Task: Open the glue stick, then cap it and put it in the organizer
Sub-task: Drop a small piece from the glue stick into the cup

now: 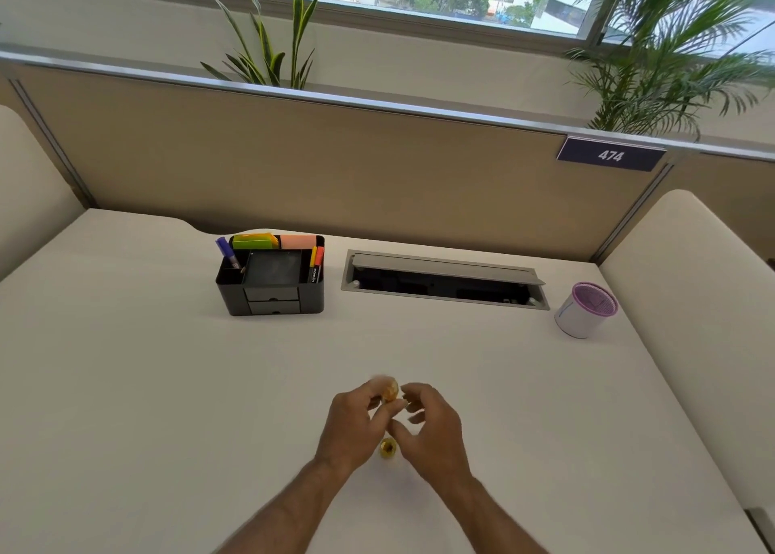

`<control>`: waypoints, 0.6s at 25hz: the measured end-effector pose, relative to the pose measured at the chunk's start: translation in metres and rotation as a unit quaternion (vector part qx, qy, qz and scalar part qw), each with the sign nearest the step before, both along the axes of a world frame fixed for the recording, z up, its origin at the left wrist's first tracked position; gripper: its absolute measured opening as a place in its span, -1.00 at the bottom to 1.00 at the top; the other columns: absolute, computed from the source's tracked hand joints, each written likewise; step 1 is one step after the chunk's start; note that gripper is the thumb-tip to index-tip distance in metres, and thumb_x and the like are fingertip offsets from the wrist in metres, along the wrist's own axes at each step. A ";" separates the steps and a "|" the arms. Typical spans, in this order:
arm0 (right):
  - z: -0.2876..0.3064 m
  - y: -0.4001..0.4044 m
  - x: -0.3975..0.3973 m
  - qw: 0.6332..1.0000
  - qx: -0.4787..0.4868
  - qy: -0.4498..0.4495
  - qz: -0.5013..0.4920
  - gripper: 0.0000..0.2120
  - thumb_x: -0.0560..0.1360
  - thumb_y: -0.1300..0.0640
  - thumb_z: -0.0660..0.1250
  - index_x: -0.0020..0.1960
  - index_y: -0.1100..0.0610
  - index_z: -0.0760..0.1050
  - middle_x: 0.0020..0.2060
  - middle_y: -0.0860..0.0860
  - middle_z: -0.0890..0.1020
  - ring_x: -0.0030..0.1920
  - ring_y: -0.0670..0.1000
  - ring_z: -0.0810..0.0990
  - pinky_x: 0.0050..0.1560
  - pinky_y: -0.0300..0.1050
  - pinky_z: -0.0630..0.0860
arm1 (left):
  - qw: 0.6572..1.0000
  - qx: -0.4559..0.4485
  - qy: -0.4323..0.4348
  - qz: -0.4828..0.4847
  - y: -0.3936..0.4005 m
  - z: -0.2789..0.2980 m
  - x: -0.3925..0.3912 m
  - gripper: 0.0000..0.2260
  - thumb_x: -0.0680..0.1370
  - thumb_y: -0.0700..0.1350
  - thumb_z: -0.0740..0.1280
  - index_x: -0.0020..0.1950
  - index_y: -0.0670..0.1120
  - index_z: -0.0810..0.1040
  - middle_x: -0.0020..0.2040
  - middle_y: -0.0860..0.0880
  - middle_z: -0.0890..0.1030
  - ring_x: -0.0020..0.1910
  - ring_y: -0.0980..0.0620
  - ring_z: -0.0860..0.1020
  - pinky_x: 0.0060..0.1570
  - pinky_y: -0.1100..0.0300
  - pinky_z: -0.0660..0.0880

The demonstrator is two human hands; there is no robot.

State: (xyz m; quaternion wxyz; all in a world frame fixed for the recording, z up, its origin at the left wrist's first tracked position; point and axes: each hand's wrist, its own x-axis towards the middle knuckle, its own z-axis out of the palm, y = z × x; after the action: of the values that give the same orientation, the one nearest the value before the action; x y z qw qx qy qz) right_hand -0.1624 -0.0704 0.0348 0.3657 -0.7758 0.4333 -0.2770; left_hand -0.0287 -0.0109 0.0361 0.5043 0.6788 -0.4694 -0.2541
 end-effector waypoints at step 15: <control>0.029 -0.097 -0.072 0.980 -0.028 -0.086 -0.179 -0.75 0.38 0.18 0.58 0.00 0.03 0.61 -0.20 -0.14 0.68 -0.15 -0.15 0.67 -0.15 -0.38 0.61 | 0.976 0.101 -0.135 -0.139 -0.110 0.004 -0.043 -0.29 0.43 0.52 0.05 0.42 0.13 0.36 0.36 0.08 0.53 0.30 0.07 0.49 0.24 0.07 0.50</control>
State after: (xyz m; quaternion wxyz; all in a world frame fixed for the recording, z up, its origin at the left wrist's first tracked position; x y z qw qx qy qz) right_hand -0.2342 -0.1675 0.0641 0.3246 -0.6690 0.5241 -0.4153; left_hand -0.0715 -0.1212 0.0400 0.3244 0.6829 -0.5946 -0.2737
